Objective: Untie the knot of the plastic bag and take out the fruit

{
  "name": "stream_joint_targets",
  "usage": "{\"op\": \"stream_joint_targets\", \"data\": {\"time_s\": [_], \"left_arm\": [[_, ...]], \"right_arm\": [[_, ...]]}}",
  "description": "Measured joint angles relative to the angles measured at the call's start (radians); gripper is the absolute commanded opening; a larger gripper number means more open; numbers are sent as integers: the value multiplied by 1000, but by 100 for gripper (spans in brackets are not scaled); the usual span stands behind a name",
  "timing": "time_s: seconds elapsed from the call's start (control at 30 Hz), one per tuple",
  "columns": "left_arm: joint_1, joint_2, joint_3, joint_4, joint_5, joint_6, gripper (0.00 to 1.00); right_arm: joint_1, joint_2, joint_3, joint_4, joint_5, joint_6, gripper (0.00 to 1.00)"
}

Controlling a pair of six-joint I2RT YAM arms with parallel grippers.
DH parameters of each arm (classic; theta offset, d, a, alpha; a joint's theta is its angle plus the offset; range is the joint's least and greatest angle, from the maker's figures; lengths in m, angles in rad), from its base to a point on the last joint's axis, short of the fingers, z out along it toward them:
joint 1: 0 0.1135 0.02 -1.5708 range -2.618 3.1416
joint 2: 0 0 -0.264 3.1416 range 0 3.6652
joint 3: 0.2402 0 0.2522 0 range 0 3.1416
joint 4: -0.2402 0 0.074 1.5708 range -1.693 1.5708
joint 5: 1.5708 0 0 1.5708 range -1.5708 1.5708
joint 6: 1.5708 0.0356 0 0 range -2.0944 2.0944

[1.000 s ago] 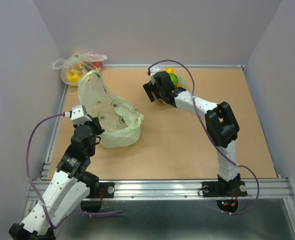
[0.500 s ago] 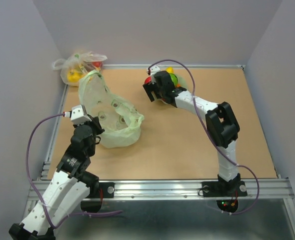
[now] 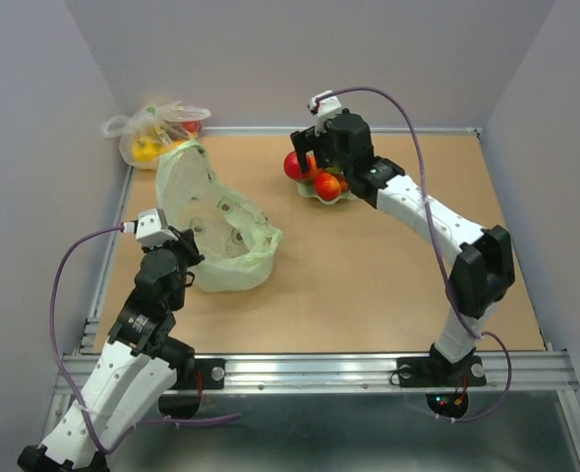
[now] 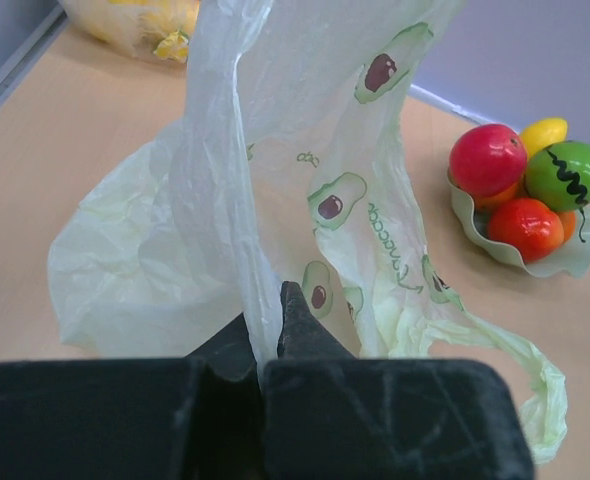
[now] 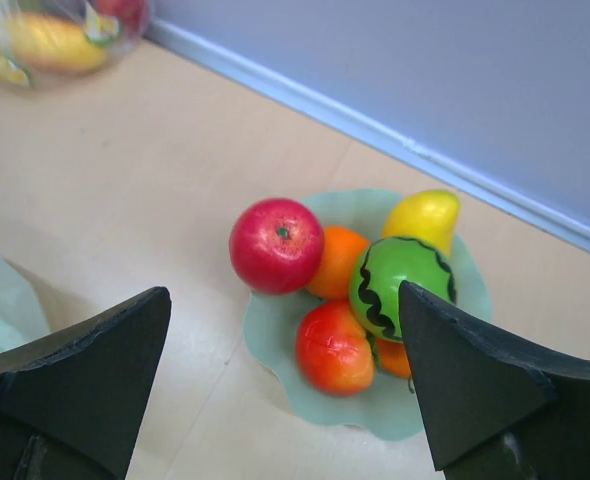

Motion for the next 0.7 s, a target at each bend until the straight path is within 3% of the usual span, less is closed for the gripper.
{"op": "stream_joint_targets", "data": {"time_s": [0.13,0.43,0.53,0.57,0.63,0.67,0.7], "left_arm": [[0,3,3,-11,61,12,1],[0,84,76,-44,535,-4,8],[0,75,76,-69,646,-77,22],[0,63,76,-98,657,-123,40],[0,42,76,-148,641,-162,59],[0,26,76,-181,629,-188,74],[0,-3,76,-233,597,-222,80]], "right_arm": [[0,-147,-54,23,-3,31,100],[0,-478,-317,21,108,127,100],[0,-620,-426,17,166,157,100],[0,-654,-454,14,179,166,100],[0,-741,-510,11,199,181,100],[0,-804,-550,10,209,194,100],[0,-849,-573,10,214,197,100]]}}
